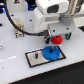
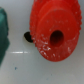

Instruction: Insert the blue gear onto the right peg, followed by the red gear

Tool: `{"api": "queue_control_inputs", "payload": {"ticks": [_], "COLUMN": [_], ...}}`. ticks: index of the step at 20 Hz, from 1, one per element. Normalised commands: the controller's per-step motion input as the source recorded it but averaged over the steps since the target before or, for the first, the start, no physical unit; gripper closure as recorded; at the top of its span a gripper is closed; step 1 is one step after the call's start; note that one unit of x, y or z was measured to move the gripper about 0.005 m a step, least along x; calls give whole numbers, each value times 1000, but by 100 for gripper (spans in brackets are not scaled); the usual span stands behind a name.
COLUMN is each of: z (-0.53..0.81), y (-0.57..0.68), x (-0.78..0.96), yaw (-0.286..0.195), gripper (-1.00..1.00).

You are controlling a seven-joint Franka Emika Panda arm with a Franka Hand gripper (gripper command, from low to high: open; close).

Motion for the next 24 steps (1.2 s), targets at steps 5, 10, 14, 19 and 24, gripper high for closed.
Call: {"api": "queue_control_inputs", "payload": {"ticks": [5,10,14,19,24], "z": [-62,260,596,575,465], "y": [10,25,18,4,-111], "x": [-152,-1,159,387,589], "yaw": [0,0,0,0,0], "gripper": [100,100,100,100,100]}}
